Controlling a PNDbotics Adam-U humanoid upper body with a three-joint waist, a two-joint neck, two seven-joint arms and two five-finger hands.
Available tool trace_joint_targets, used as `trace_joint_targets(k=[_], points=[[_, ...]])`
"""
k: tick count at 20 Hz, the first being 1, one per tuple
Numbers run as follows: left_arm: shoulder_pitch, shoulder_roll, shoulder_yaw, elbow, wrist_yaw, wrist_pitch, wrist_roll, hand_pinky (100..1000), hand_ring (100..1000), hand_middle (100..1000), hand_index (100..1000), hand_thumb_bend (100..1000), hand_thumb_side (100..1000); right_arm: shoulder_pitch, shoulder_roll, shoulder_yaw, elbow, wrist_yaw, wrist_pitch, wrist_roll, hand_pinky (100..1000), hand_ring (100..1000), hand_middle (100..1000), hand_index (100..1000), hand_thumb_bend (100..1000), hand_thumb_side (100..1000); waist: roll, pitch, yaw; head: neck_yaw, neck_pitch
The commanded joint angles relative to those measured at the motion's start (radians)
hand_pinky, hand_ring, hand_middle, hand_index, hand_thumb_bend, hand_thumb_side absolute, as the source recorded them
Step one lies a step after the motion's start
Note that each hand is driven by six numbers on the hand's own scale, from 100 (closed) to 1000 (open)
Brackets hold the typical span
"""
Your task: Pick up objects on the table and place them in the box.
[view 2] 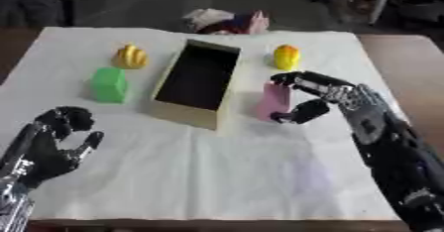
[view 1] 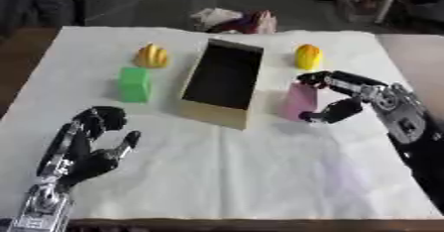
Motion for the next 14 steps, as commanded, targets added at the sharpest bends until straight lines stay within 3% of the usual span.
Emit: trace_joint_targets(k=[1,5,7,9,10,12,14], points=[[-0.006,0.006,-0.004,-0.009,0.004,-0.002,-0.003,738,675,625,691,436,100,-0.027,0.008,-0.02,0.021,0.029,0.009,-0.023,896,912,877,982,416,394,0.004,-0.013,0.002,-0.004,0.005],[-0.006,0.006,-0.003,-0.009,0.004,-0.002,-0.003,738,675,625,691,435,100,-0.032,0.025,-0.033,0.053,0.069,0.022,-0.063,853,839,833,961,370,377,0.005,-0.013,0.005,-0.005,0.005],[-0.006,0.005,-0.003,-0.009,0.005,-0.002,-0.003,738,675,625,691,435,100,-0.032,0.027,-0.04,0.06,0.086,0.028,-0.091,809,772,763,924,335,353,0.004,-0.013,0.005,-0.005,0.005],[-0.005,0.005,-0.003,-0.008,0.005,-0.002,-0.002,738,674,625,691,436,100,-0.032,0.025,-0.053,0.053,0.094,0.036,-0.127,759,670,635,860,246,334,0.003,-0.013,0.005,-0.004,0.005],[-0.005,0.005,-0.003,-0.008,0.004,-0.002,-0.002,738,674,625,691,435,100,-0.033,0.024,-0.061,0.044,0.094,0.04,-0.145,742,627,579,823,254,295,0.002,-0.014,0.005,-0.003,0.005],[-0.005,0.005,-0.003,-0.008,0.005,-0.002,-0.001,738,674,625,691,435,100,-0.035,0.021,-0.08,0.018,0.082,0.053,-0.18,723,583,500,752,216,269,0.002,-0.014,0.005,-0.002,0.005],[-0.005,0.005,-0.003,-0.008,0.005,-0.002,-0.001,738,674,625,691,435,100,-0.041,0.017,-0.088,-0.007,0.061,0.06,-0.212,720,576,484,740,201,263,0.001,-0.014,0.006,-0.002,0.005]])
